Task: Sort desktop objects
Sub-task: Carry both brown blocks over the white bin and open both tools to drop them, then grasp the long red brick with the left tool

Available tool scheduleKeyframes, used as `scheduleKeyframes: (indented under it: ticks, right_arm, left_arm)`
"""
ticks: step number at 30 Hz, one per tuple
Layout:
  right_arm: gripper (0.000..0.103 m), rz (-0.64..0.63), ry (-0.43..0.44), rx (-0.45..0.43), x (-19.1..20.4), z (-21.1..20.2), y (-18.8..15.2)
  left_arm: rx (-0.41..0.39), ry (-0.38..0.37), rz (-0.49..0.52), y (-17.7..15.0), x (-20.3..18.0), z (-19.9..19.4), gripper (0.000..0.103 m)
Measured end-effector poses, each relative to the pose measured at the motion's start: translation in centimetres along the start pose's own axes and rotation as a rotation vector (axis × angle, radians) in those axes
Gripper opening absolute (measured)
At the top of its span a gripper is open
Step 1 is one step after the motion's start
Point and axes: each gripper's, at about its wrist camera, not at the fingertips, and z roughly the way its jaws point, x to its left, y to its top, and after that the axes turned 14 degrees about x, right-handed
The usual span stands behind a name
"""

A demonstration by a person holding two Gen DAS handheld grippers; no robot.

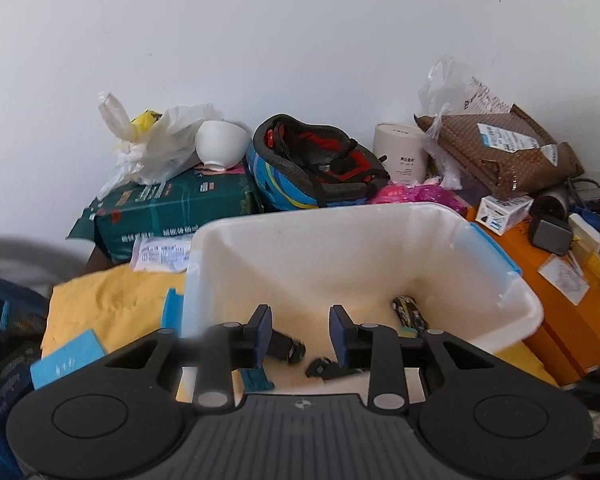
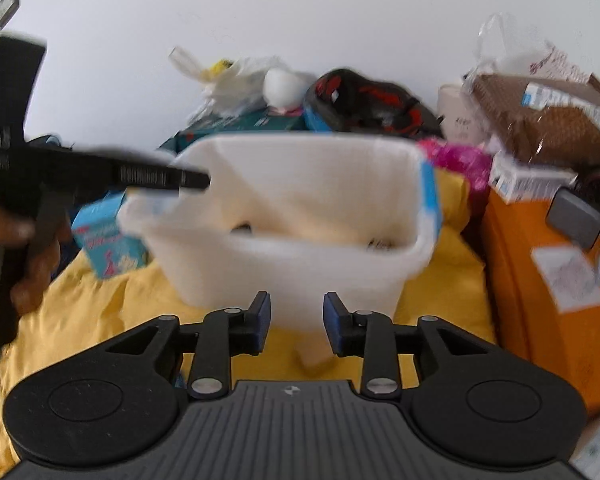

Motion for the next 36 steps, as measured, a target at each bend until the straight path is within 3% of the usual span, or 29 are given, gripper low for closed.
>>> scheduleKeyframes:
  ticks: [9,14,16,18,19,23,27,32,36]
  right_arm:
    - [0.038,0.032,-0.051,0.158,-1.7,7.8,-0.3]
    - [0.047,0.013,-0.026,0.154,-1.6,9.2,-0.1]
    - [0.047,0.017,-0.021,0.189,-1.6,10.0,-0.1]
    - [0.036,0.014,-0.005,0.200,-1.6,10.5,-0.5]
    - [0.035,0.001,-0.004,0.200,-1.7,10.5,-0.7]
    - [0.035,0.007,0.018,0.159,-1.4,8.0,-1.6]
    - [0.035,-0.021,0.064,0.075,-0.1,2.7,-1.5]
    - [0.036,-0.036,0.101,-0.090,0.5,-2.3,2.0]
    - [0.036,-0.010,-0.001,-0.121,-0.1,-1.3,5.5]
  left_arm:
    - [0.024,-0.034,0.011,-5.1,-1.2,-3.3,0.039]
    - [0.061,-0.024,-0.035,-8.2,-0.1,-4.5,0.039]
    - [0.069,-0.004,-0.067,-9.5,0.8,-5.1,0.039]
    - [0.076,0.028,-0.099,-10.7,1.7,-5.9,0.039]
    - [0.086,0.039,-0.117,-11.2,2.2,-6.1,0.039]
    - [0.125,0.073,-0.178,-13.8,3.6,-7.3,0.039]
    - [0.186,0.121,-0.212,-16.7,4.4,-7.7,0.039]
    - [0.266,0.173,-0.223,-19.3,4.9,-6.7,0.039]
    - [0.274,0.187,-0.207,-20.2,4.8,-5.9,0.039]
